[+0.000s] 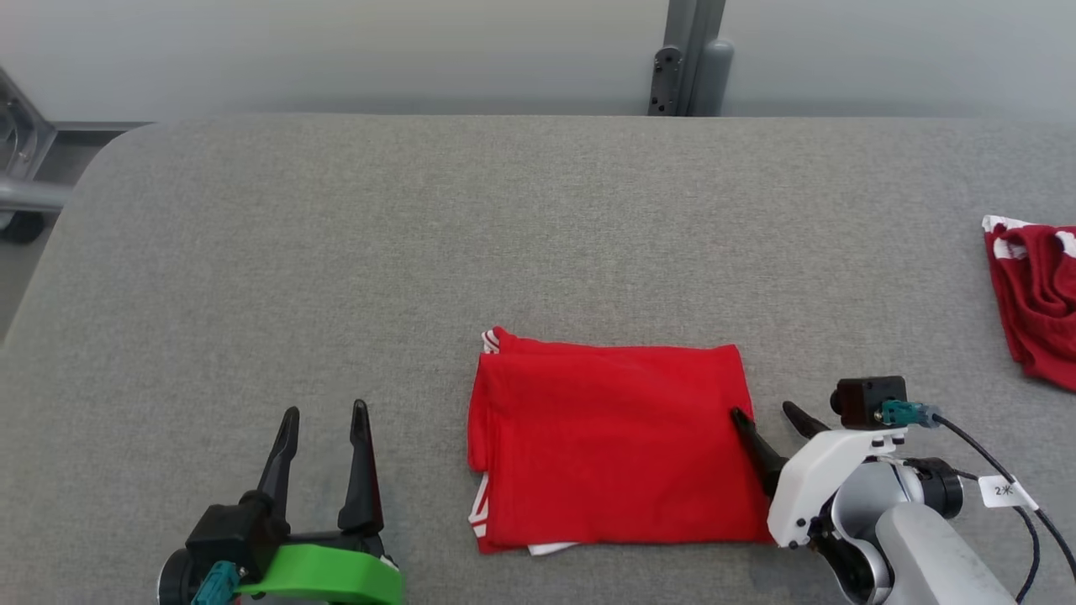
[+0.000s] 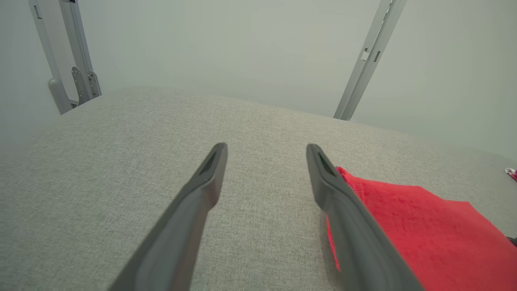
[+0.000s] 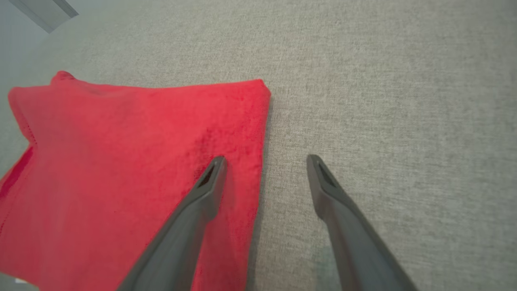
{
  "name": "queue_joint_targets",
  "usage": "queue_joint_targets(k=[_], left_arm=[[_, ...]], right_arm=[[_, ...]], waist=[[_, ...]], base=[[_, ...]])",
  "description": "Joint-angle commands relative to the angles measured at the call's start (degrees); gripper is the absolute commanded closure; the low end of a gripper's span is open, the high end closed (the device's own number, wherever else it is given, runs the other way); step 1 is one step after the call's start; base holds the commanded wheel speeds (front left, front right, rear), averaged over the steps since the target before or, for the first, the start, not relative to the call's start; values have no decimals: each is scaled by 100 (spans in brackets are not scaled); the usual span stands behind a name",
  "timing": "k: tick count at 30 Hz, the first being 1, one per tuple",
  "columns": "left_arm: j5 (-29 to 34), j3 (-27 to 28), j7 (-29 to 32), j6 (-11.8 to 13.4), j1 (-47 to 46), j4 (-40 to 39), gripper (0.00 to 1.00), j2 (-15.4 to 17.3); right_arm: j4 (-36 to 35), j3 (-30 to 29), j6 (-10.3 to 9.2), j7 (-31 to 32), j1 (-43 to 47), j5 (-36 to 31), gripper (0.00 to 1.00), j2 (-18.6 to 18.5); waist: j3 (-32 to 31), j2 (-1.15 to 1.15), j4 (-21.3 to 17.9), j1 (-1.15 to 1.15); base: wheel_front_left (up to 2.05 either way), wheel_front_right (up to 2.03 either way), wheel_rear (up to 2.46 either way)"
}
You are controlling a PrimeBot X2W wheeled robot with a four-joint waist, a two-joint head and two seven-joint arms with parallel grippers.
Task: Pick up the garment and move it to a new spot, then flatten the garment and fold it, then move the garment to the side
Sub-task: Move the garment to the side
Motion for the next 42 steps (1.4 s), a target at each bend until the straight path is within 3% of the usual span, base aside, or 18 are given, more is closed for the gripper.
queue_joint_targets(k=[1, 7, 8, 9, 11, 12, 22, 33, 42], left_arm=[[19, 18, -16, -31, -91, 12, 0, -4], [36, 15, -16, -66, -78, 44, 0, -27], [42, 15, -16, -58, -72, 46, 0, -28], [45, 17, -16, -58, -65, 47, 0, -29], [54, 28, -16, -53, -41, 41, 0, -32], [57, 37, -16, -46, -24, 38, 0, -34], [159, 37, -15, -112, 30, -22, 0, -38], [374, -138, -10, -219, -243, -83, 0, -31], [541, -269, 11, -301, -557, -23, 0, 81]], right_arm=[[82, 76, 2, 103, -111, 142, 0, -78], [403, 427, 2, 409, -277, 576, 0, -217], [440, 510, 2, 430, -301, 666, 4, -224], [460, 572, 3, 428, -322, 722, 46, -233], [488, 681, 3, 378, -360, 781, 74, -264], [494, 726, 2, 350, -385, 799, 100, -282], [454, 761, -2, 3, -734, 770, 100, -633], [221, 408, -1, 95, -1136, 634, 100, -1147], [-4, 213, -1, 118, -1393, 572, 100, -1224]], waist=[[120, 0, 171, 0], [146, 0, 317, 0], [146, 0, 332, 0], [142, 0, 339, 0], [134, 0, 338, 0], [128, 0, 330, 0], [118, 0, -236, 0], [504, 0, -1653, 0], [880, 0, -2562, 0]], base=[[0, 0, 0], [0, 0, 0], [0, 0, 0], [0, 0, 0], [0, 0, 0], [0, 0, 0], [0, 0, 0], [0, 0, 0], [0, 0, 0]])
